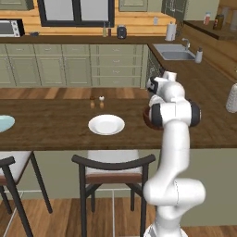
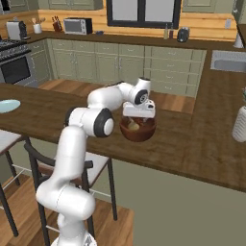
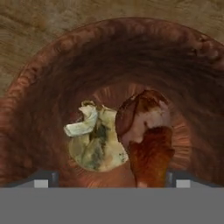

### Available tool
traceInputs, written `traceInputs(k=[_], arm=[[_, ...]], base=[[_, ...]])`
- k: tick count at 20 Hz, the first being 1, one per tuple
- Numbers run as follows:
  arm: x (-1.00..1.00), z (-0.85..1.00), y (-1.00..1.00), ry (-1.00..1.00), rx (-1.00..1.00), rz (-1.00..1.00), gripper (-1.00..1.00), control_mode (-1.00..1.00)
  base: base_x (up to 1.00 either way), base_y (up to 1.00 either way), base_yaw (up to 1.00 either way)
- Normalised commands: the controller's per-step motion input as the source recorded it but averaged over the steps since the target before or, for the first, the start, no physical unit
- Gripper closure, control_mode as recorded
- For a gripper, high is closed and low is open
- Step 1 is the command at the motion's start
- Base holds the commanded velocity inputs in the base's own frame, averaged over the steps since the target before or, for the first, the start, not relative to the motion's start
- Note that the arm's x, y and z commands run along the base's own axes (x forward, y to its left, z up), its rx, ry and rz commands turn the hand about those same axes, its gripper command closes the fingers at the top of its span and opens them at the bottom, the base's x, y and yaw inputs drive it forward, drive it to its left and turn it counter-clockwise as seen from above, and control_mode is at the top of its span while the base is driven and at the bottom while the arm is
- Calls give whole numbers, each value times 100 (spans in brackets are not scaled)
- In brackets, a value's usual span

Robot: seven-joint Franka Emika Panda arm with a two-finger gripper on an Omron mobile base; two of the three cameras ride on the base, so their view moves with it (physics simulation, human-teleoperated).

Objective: Pick the chicken drumstick and onion from their plates and place them in the bowl. Then put the bowl in the fridge.

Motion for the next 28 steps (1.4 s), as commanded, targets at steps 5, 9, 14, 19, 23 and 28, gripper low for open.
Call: traceInputs(k=[5, 9, 14, 19, 23, 28], arm=[[-18, 36, 0, -13, 0, -15, -100, -100], [-49, 14, -1, -7, 0, -39, -100, -100], [-52, 3, 0, -3, 0, -62, -100, -100], [-63, 1, -9, 6, 3, -61, -100, -100], [-13, 5, -46, 14, 15, -44, -100, -100], [-19, 0, -18, 2, 24, -30, -100, -100]], base=[[0, 0, 0], [0, 0, 0], [0, 0, 0], [0, 0, 0], [0, 0, 0], [0, 0, 0]])
